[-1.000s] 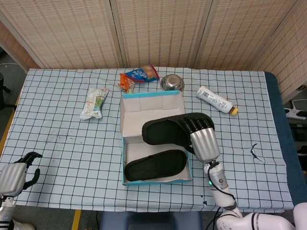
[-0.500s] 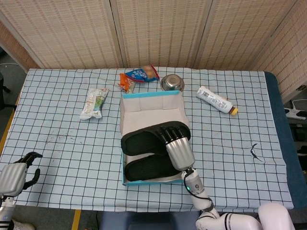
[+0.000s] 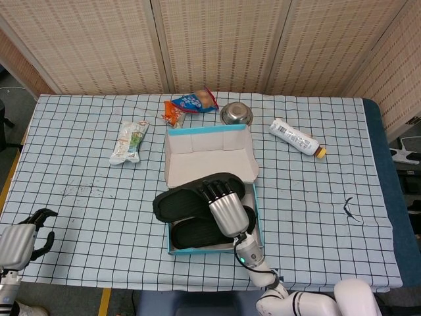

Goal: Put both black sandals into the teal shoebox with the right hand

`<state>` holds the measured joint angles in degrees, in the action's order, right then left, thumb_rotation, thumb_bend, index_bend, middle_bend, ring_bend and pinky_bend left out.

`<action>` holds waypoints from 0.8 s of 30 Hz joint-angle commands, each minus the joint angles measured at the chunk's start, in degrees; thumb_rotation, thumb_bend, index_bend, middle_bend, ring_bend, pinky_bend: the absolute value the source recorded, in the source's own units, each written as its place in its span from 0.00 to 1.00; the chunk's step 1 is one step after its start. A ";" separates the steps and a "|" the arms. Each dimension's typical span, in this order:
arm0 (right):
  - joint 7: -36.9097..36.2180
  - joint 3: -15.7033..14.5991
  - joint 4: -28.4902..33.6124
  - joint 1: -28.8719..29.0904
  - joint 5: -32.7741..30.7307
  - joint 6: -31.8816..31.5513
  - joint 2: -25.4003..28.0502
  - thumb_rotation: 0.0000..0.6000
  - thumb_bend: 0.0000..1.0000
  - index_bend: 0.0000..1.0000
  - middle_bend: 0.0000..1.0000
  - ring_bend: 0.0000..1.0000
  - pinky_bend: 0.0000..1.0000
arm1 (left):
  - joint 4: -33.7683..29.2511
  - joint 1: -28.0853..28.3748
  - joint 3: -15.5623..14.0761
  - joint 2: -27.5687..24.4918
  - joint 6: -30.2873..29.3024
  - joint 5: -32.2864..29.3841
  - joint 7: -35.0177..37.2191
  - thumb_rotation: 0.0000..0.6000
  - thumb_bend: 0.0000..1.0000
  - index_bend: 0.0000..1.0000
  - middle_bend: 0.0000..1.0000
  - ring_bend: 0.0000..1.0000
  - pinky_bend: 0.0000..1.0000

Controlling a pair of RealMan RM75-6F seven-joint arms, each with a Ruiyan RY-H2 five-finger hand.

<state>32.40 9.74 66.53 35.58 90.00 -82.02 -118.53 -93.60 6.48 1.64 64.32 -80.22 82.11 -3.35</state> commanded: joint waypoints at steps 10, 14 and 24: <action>-3.14 -1.98 -6.80 -1.17 -1.25 3.56 -1.83 1.00 0.08 0.51 0.50 0.36 0.37 | -0.18 -0.02 -0.03 -0.15 -0.09 0.22 0.28 1.00 0.51 0.28 0.23 0.41 0.57; -3.79 -1.90 -8.05 -1.37 -1.39 3.85 -1.96 1.00 0.08 0.51 0.50 0.36 0.37 | -0.04 0.00 -0.04 -0.10 0.14 -0.03 0.26 1.00 0.50 0.28 0.23 0.40 0.57; 3.16 -1.50 -1.87 -3.72 -7.77 9.92 1.25 1.00 0.08 0.52 0.52 0.37 0.37 | -0.05 0.12 -0.14 0.03 0.35 0.07 -0.06 1.00 0.50 0.28 0.23 0.40 0.57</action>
<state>32.44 7.76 61.64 32.75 85.06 -74.53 -118.65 -93.65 6.60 1.51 64.34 -79.87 82.18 -3.41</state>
